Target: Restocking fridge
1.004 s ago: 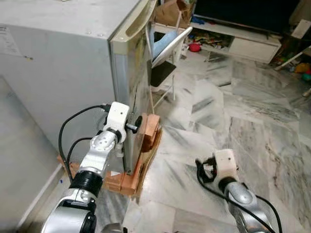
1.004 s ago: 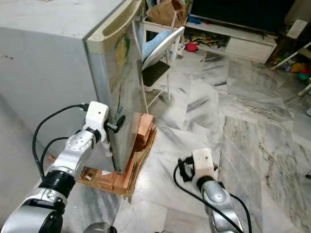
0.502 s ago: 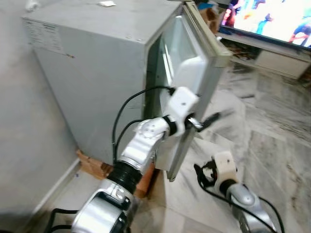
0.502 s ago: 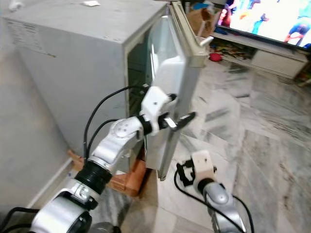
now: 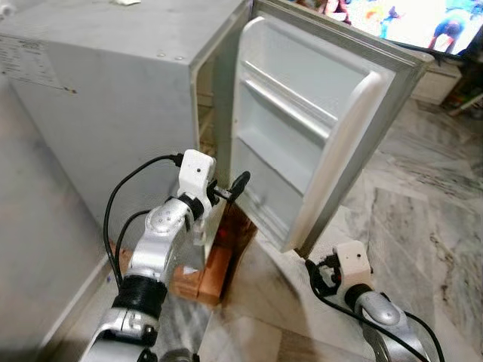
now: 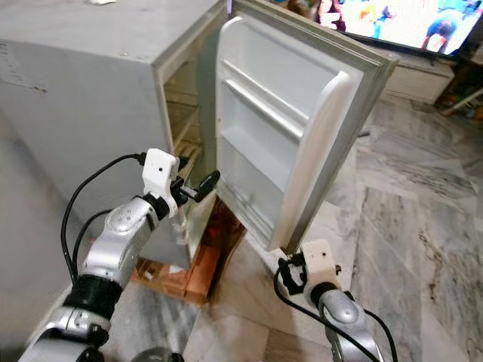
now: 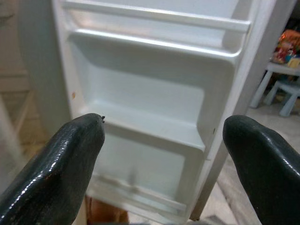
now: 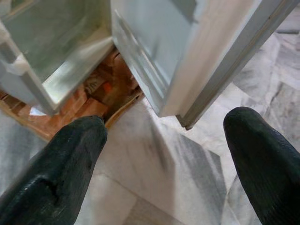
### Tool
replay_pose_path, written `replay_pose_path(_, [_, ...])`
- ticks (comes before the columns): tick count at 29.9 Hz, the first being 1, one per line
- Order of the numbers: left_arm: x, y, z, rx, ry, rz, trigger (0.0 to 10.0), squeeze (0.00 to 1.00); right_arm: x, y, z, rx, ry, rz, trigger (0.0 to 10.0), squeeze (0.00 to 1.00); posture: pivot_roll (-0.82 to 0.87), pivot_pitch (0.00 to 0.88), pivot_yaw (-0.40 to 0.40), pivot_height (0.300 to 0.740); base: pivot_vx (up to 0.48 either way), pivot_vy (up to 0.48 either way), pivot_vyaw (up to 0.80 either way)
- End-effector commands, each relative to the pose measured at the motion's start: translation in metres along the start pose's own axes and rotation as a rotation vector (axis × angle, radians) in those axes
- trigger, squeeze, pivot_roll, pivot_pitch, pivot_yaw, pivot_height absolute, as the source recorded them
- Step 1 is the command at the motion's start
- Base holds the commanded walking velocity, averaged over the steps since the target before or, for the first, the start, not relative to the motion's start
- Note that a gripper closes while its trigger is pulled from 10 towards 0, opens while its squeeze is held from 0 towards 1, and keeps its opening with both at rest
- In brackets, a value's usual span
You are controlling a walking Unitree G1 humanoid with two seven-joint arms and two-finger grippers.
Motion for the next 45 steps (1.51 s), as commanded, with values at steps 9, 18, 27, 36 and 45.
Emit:
replay_pose_path(9, [0.007,-0.003,-0.014,0.016,0.084,0.016,10.0,0.00,-0.003,0.032,0.003,-0.145,-0.037,0.021,10.0,0.00,0.12,0.007,-0.080,0.740,0.000,-0.458,0.00])
replay_pose_path(18, [0.027,-0.009,-0.043,0.069,0.207,0.058,10.0,0.00,0.002,0.051,0.008,-0.224,-0.047,0.041,10.0,0.00,0.15,0.031,-0.074,0.740,0.000,-0.442,0.00])
replay_pose_path(27, [0.044,-0.028,-0.063,0.135,0.337,0.087,10.0,0.00,0.016,0.070,0.015,-0.294,-0.037,0.034,10.0,0.00,0.13,0.007,-0.073,0.740,0.310,-0.360,0.00])
replay_pose_path(36, [0.050,-0.030,-0.069,0.160,0.369,0.136,10.0,0.00,0.009,0.089,0.021,-0.358,-0.065,0.033,10.0,0.00,0.13,0.003,-0.054,0.740,0.432,-0.033,0.00])
replay_pose_path(45, [0.059,-0.038,-0.095,0.216,0.459,0.179,10.0,0.00,0.005,0.089,0.017,-0.381,-0.087,0.029,10.0,0.00,0.14,0.031,-0.091,0.740,0.466,0.000,0.16])
Point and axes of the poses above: a point about 5 cm out from each wrist's last joint towards the gripper, its own z axis pointing out of the wrist towards the gripper, its own y axis along the axis of the wrist's last joint, x = y × z, the point moved 2 cm from there along z, pointing out of the wrist towards the gripper, and after that the axes turned 1 degree about -z, right-handed, at the moved point
